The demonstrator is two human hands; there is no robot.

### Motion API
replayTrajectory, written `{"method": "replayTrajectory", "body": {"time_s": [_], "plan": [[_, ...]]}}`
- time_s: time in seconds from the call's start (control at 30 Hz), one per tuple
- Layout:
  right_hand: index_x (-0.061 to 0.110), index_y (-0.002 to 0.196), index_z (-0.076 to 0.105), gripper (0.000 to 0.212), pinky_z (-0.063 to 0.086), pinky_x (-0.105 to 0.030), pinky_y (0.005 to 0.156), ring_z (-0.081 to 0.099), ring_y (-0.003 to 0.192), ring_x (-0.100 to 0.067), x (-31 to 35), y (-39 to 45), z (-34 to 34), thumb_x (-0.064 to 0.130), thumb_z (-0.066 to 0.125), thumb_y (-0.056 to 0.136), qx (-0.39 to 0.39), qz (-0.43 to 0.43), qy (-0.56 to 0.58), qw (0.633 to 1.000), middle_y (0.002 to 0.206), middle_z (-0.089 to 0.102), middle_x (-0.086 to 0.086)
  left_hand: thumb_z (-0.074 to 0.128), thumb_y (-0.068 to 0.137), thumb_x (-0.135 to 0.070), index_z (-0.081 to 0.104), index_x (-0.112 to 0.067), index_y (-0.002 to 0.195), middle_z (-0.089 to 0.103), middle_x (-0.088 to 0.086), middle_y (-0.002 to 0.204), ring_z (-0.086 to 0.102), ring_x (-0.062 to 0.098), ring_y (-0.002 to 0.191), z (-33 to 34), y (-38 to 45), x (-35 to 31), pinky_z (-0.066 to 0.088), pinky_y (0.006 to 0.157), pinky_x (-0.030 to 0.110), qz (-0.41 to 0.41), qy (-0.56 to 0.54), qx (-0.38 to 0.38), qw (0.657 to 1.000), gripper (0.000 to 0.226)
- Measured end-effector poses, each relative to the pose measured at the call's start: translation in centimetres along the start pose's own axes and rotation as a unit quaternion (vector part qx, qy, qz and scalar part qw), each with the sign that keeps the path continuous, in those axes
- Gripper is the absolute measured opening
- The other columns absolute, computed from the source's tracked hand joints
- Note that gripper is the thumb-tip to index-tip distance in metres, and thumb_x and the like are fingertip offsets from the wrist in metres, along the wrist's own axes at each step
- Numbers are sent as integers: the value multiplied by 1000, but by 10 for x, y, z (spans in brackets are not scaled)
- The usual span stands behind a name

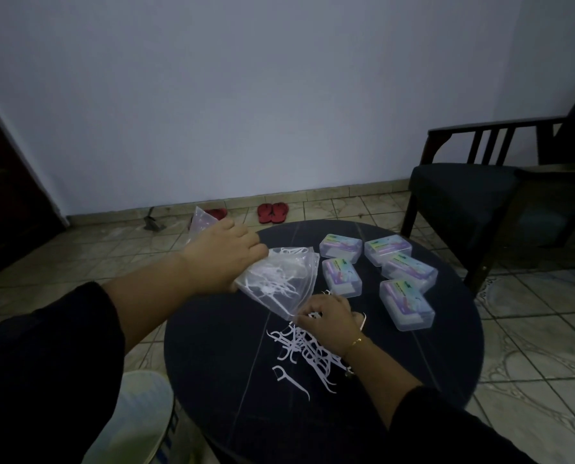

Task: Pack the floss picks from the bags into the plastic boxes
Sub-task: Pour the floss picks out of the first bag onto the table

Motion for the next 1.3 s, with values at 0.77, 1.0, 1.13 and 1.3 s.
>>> {"method": "replayTrajectory", "body": {"time_s": [0.77, 1.0, 1.13, 1.3], "plan": [[33, 80, 68, 34, 35, -48, 98, 48, 110, -17, -10, 8, 4, 64, 56, 73, -41, -1, 96, 995, 85, 58, 23, 59, 80, -57, 14, -24, 147, 42, 0, 131, 41, 20, 117, 6, -4, 6, 29, 101, 36, 19, 60, -8, 998, 87], [31, 84, 70, 25, 20, -44, 106, 39, 119, -14, -12, 5, 1, 49, 52, 86, -6, 41, 114, 993, 91, 52, 28, 61, 79, -52, 41, -26, 134, 53, 0, 123, 50, 21, 110, 5, 1, 5, 36, 95, 41, 6, 46, 3, 999, 65], [33, 80, 70, 44, 32, -56, 102, 49, 113, -25, -17, 6, 4, 63, 48, 58, 28, 8, 162, 986, 93, 65, 15, 59, 79, -53, 45, -26, 129, 52, -1, 120, 49, 20, 107, 4, 0, 7, 37, 90, 37, 11, 41, 1, 999, 59], [42, 85, 70, 40, 25, -40, 94, 35, 115, -10, -10, 7, 5, 68, 55, 59, 35, -35, 43, 998, 97, 54, 34, 59, 77, -60, 45, -27, 128, 53, -2, 118, 50, 18, 105, -3, 1, 6, 37, 88, 35, 38, 40, -10, 998, 62]]}}
Point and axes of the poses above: each hand's wrist, its own y-axis towards the middle knuckle, its own z-axis out of the palm, x = y × z, the point moved 2 cm from there along y, towards the middle knuckle
